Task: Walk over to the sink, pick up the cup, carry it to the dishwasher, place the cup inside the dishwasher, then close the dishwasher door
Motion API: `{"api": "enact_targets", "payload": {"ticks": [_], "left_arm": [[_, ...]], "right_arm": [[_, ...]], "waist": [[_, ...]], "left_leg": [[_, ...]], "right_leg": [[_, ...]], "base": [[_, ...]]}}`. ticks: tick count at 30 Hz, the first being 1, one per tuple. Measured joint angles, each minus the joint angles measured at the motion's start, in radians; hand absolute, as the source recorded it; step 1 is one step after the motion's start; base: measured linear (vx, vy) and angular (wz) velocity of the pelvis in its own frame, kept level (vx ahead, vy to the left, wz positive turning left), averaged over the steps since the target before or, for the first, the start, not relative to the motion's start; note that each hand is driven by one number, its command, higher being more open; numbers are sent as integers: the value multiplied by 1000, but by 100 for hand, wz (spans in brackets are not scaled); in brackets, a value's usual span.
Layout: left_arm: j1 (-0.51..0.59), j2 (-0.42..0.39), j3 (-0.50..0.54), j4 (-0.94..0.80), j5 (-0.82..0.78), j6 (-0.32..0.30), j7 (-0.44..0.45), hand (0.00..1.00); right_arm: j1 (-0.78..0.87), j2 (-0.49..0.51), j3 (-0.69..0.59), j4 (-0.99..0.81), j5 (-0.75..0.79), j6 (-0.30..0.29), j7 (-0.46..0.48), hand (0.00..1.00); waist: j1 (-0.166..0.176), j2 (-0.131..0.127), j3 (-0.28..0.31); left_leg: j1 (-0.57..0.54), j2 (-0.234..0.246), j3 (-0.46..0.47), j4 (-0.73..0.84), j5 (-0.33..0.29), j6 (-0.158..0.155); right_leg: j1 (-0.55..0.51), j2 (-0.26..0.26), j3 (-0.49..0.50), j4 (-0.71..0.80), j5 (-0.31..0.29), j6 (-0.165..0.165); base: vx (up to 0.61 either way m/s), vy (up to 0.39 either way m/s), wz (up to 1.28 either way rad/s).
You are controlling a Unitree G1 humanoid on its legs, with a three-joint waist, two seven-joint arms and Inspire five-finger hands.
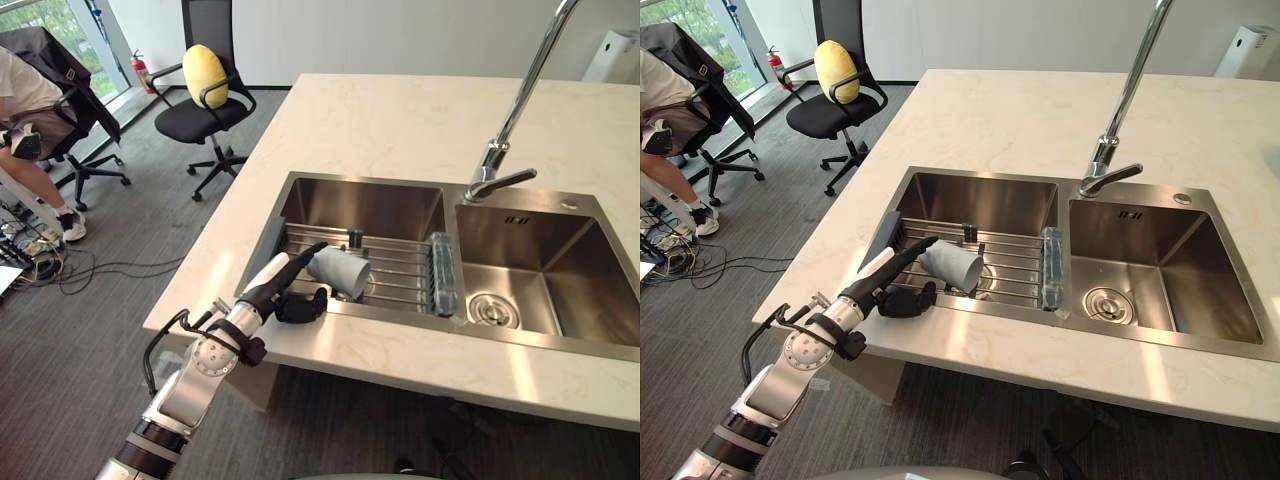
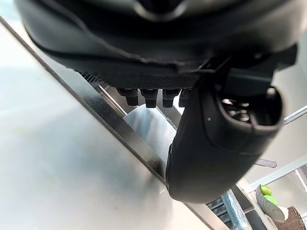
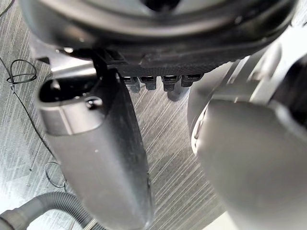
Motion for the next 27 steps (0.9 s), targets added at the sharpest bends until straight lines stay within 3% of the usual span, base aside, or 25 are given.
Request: {"api": "enact_targets", "payload": {"ticks": [7, 14, 21, 22, 27], "left_arm": [[-32, 30, -13, 31, 26, -58, 13, 100], [-112, 121, -43, 36, 113, -114, 13, 100], [-198, 175, -58, 80, 139, -121, 41, 100], [-202, 177, -58, 83, 140, -116, 43, 0], [-238, 185, -58, 142, 159, -110, 53, 0]], "right_arm": [[6, -4, 2, -5, 26, 1, 4, 100], [33, -3, 3, -14, 26, 2, 6, 100], [32, -6, 1, -37, 30, 21, 22, 100], [33, -6, 1, -37, 31, 22, 24, 100], [33, -8, 0, -44, 38, 28, 25, 100]], "waist": [[-3, 9, 6], [-19, 14, 20], [-30, 20, 27], [-30, 22, 27], [-31, 33, 33]], "left_leg": [[-3, 2, 33, 0, -3, 2], [-2, 1, 48, -4, -6, 2], [3, 0, 68, -4, -10, 1], [3, 0, 68, -3, -10, 2], [3, 0, 70, -3, -10, 1]], "right_leg": [[-23, 4, 32, 0, 7, -1], [-33, 6, 49, 0, 10, 0], [-35, 7, 68, -11, 19, 1], [-35, 7, 68, -11, 20, 1], [-35, 7, 69, -12, 20, 1]], "base": [[-46, 1, -13], [-8, -2, -7], [-23, -3, -8], [-25, -9, -4], [-6, -3, 0]]}}
